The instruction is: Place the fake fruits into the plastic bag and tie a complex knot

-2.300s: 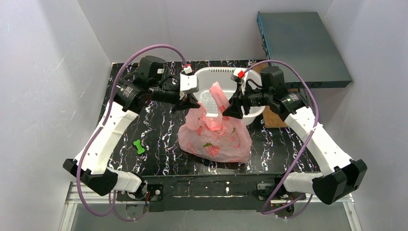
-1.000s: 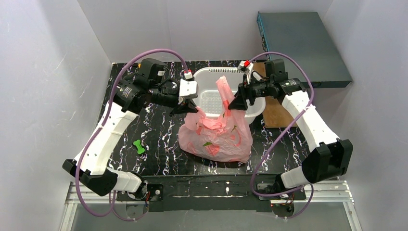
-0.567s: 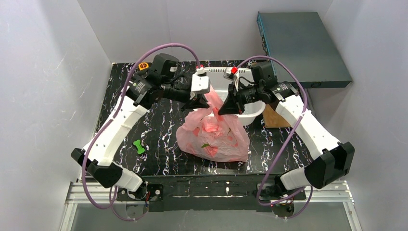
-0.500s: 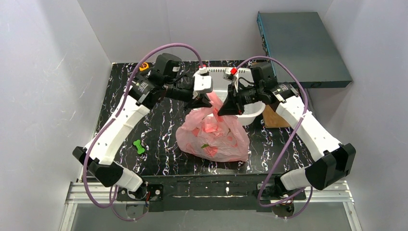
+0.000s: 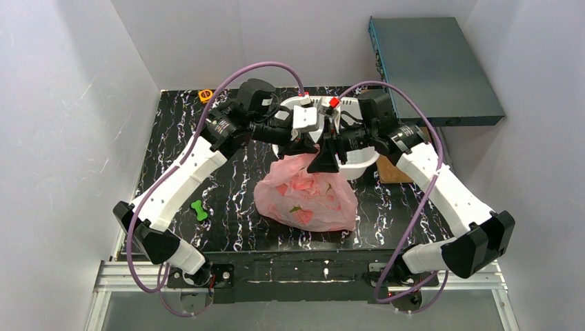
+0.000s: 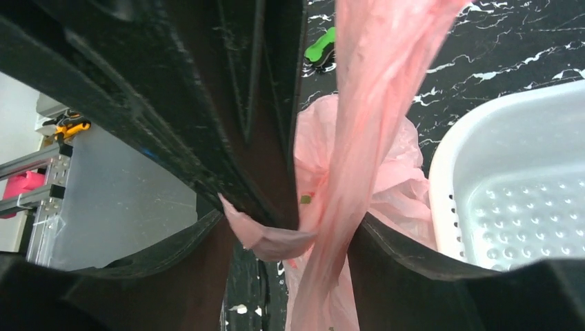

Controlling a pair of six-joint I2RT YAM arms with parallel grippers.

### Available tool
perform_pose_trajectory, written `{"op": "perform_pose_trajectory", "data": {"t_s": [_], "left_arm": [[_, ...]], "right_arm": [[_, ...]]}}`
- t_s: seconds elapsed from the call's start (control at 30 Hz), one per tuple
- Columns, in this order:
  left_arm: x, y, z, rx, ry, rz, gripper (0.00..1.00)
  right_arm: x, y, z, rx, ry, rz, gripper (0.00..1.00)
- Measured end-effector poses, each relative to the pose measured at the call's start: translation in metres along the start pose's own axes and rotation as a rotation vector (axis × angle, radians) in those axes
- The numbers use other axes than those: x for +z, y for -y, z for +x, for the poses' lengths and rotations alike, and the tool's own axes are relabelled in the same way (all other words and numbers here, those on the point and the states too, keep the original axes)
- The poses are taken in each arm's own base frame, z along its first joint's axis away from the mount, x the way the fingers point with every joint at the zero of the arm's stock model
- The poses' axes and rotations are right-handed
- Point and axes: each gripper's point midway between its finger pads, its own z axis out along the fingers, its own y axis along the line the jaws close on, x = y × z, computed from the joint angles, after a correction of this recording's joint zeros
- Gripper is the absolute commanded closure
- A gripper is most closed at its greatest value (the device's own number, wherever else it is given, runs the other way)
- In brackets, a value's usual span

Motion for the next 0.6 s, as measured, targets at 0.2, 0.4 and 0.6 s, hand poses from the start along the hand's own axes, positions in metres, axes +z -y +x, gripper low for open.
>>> {"op": "perform_pose_trajectory", "data": {"t_s": [0.2,0.4,0.6], "left_arm": [[0.004,-0.004,-0.006,-0.025,0.017,-0.026,1.00],[0.005,-0.006,-0.008,-0.081,0.023,-0.044,1.00],[0.001,-0.013,-0.004,-0.135,0.007,-0.089,0.57]], "right_arm": [[0.002,-0.006,-0.005,-0.016,0.028,-0.008,0.46],[0.006,-0.002,-0.003,-0.012,0.037,0.002,0.79],[0.008,0.000,0.003,-0.007,0.036,0.004,0.96]]}}
